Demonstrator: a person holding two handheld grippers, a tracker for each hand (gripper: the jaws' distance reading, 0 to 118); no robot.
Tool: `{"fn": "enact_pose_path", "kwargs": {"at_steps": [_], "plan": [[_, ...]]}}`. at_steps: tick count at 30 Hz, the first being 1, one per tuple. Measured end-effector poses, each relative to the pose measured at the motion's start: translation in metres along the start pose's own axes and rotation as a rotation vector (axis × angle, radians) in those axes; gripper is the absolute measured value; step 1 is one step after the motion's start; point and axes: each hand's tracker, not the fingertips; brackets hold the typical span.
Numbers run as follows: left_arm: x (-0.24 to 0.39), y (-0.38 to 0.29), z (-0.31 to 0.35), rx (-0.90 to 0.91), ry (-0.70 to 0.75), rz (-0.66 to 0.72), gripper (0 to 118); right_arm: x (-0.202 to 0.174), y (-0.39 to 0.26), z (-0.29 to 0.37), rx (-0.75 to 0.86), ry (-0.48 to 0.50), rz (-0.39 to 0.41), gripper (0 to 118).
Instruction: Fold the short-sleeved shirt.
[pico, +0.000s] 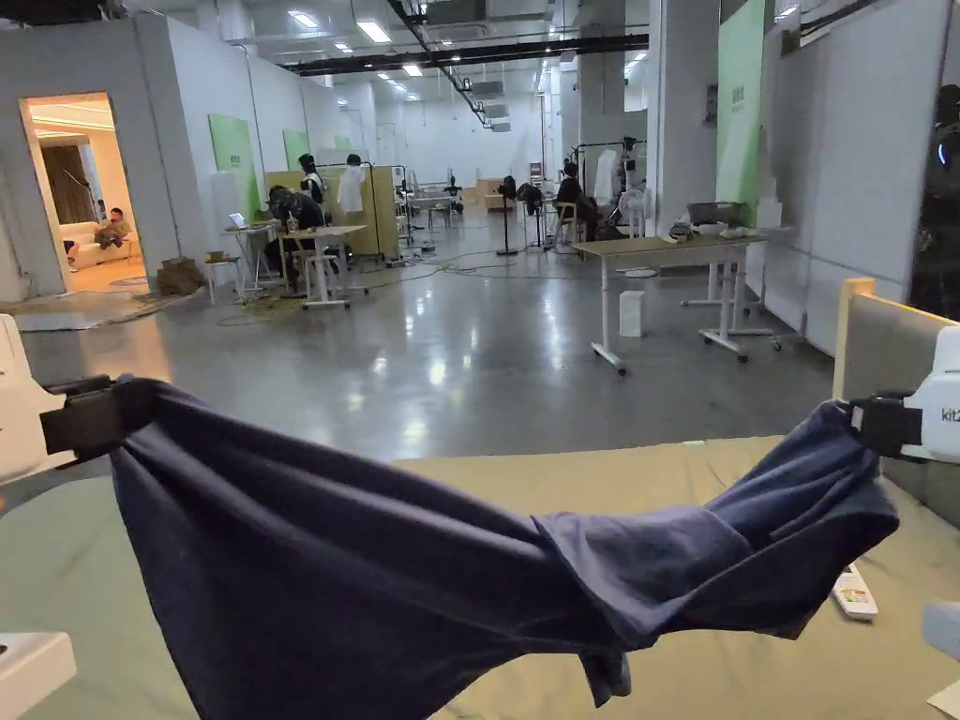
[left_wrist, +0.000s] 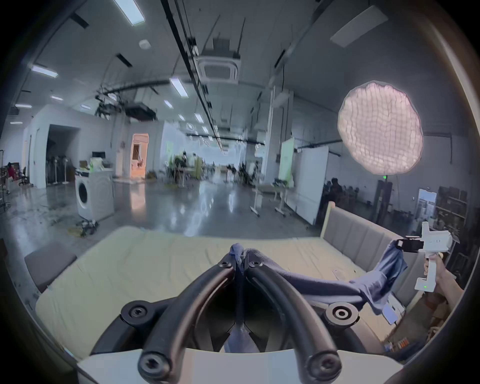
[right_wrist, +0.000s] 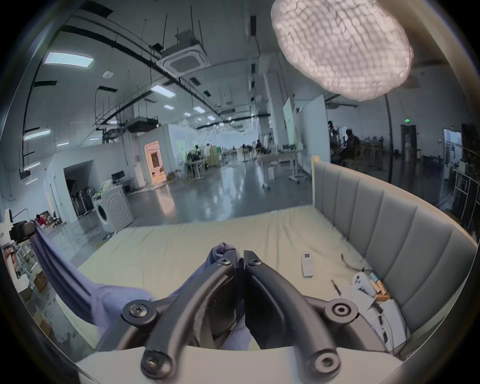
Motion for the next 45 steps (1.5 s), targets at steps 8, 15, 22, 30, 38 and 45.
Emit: {"fn": "enact_pose_path", "kwargs": {"at_steps": [8, 15, 22, 30, 38, 45], "plan": [[-0.009, 0.057, 0.021, 0.065, 0.069, -0.033, 5, 0.003, 0.064, 0.039, 0.103, -0.079, 0.032, 4], [-0.022, 0.074, 0.027, 0.107, 0.105, 0.029, 5, 0.023, 0.093, 0.054, 0.157, -0.111, -0.004, 4], [-0.028, 0.079, 0.027, 0.107, 0.115, 0.044, 5, 0.033, 0.103, 0.058, 0.182, -0.156, -0.012, 4], [-0.026, 0.086, 0.029, 0.119, 0.131, 0.036, 5, 0.031, 0.104, 0.060, 0.173, -0.174, -0.023, 4], [-0.019, 0.089, 0.016, 0.116, 0.122, 0.018, 5, 0.029, 0.101, 0.047, 0.162, -0.167, -0.013, 4], [-0.018, 0.082, -0.019, 0.072, 0.126, 0.008, 5, 0.023, 0.100, 0.024, 0.149, -0.162, 0.027, 4]]}}
